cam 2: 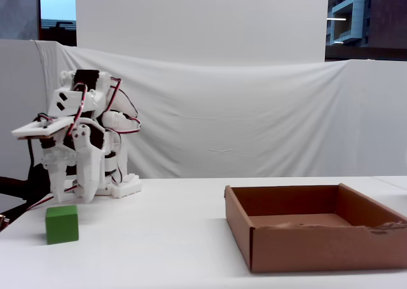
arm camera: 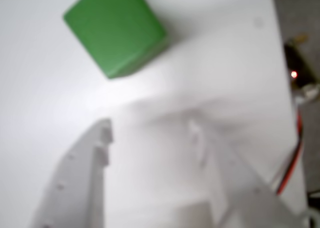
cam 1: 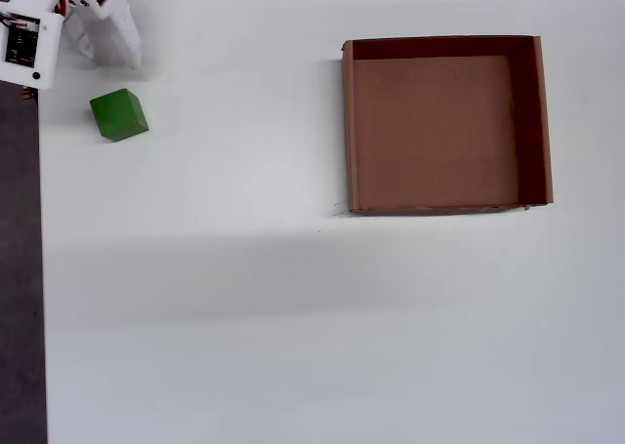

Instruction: Grasp a green cube and put it in a box.

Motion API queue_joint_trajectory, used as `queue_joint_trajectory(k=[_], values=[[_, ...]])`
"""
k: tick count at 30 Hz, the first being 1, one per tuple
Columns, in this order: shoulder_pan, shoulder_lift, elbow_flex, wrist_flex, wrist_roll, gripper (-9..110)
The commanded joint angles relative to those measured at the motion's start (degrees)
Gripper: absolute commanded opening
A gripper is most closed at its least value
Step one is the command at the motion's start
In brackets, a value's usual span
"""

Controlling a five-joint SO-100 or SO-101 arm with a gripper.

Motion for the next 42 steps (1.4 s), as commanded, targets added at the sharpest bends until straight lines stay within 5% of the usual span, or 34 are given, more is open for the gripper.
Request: queue_joint_trajectory(k=[1, 33, 42], values=[[-0.5, 0.3, -0.4, 0.3, 0.3, 21], [-4.0, -0.4, -0.8, 0.1, -1.1, 23], [-5.8, -14.9, -18.2, 2.6, -3.9, 23]])
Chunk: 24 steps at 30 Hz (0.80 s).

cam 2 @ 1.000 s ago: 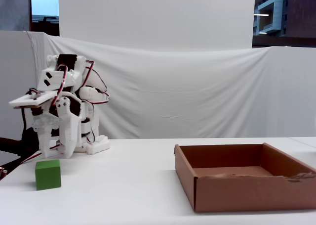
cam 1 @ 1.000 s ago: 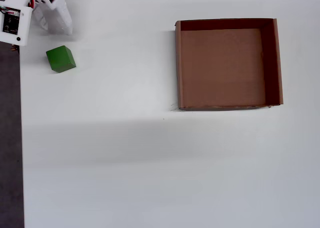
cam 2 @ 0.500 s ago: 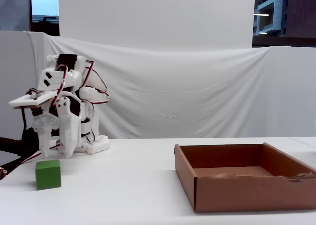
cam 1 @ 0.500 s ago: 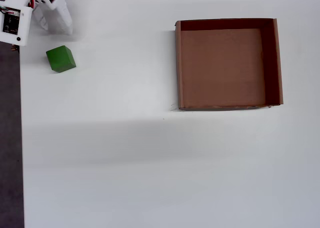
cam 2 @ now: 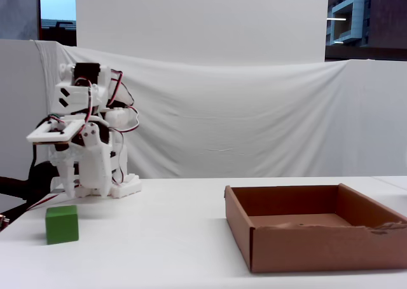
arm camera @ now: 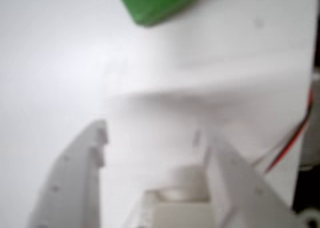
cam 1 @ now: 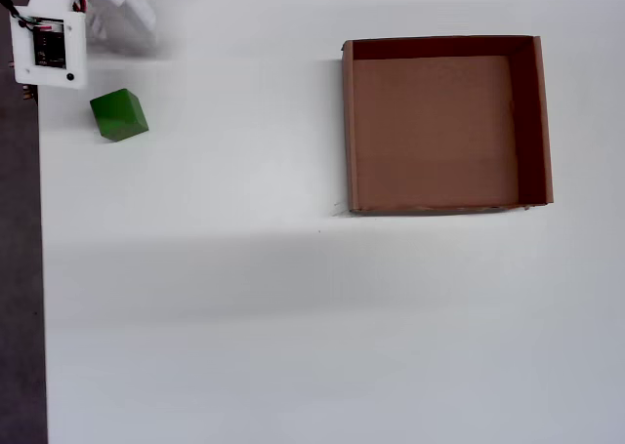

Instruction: Grasp a green cube and put it in a box.

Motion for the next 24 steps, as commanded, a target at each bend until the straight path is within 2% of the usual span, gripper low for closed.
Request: queue_joint_trajectory(k=[1, 6, 10, 18, 24], values=[[-0.3, -3.7, -10.4, 1.5, -1.2, 23], [0.8, -7.3, -17.6, 2.7, -4.7, 23], [5.3, -8.7, -17.1, 1.7, -12.4, 23], [3.7, -17.1, -17.2, -6.2, -16.1, 23], [3.6, -23.8, -21.5, -6.8, -19.0, 23]])
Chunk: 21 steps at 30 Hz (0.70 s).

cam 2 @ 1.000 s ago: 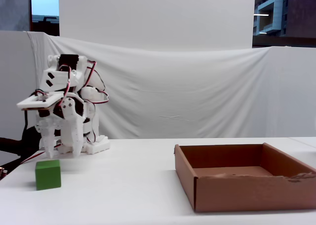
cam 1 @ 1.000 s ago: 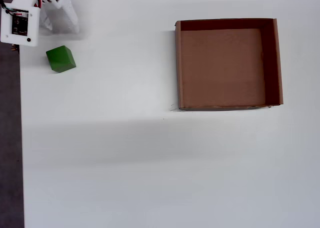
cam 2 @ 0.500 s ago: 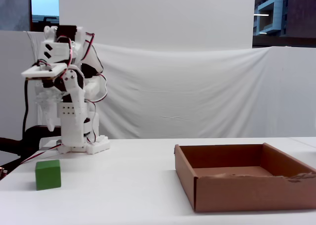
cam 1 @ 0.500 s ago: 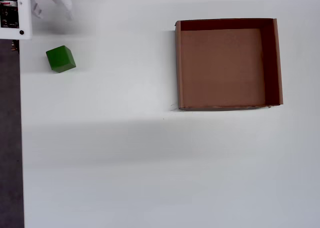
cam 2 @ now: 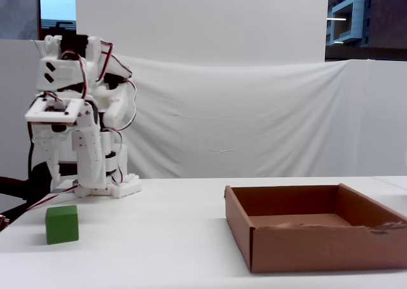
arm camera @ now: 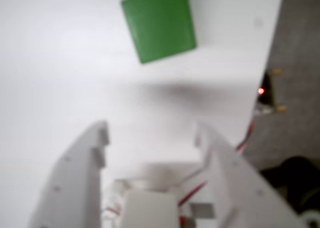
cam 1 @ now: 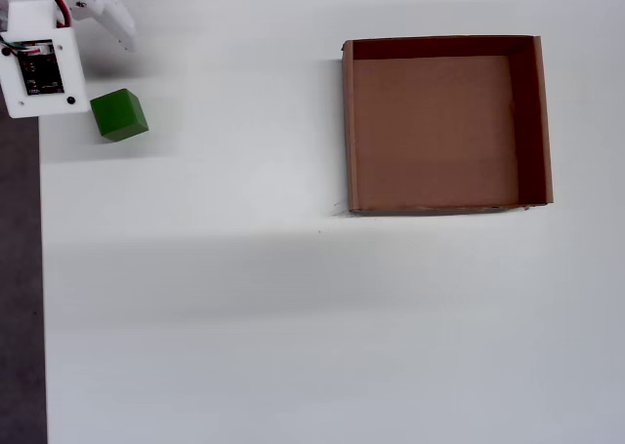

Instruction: Grasp a green cube and put it in a box.

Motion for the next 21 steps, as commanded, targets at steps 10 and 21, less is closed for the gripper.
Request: queue_joint_trajectory(k=[10, 21], values=[[0.1, -15.6, -13.2, -1.6, -6.9, 23], [-0.2, -23.6, -17.7, -2.8, -7.1, 23]])
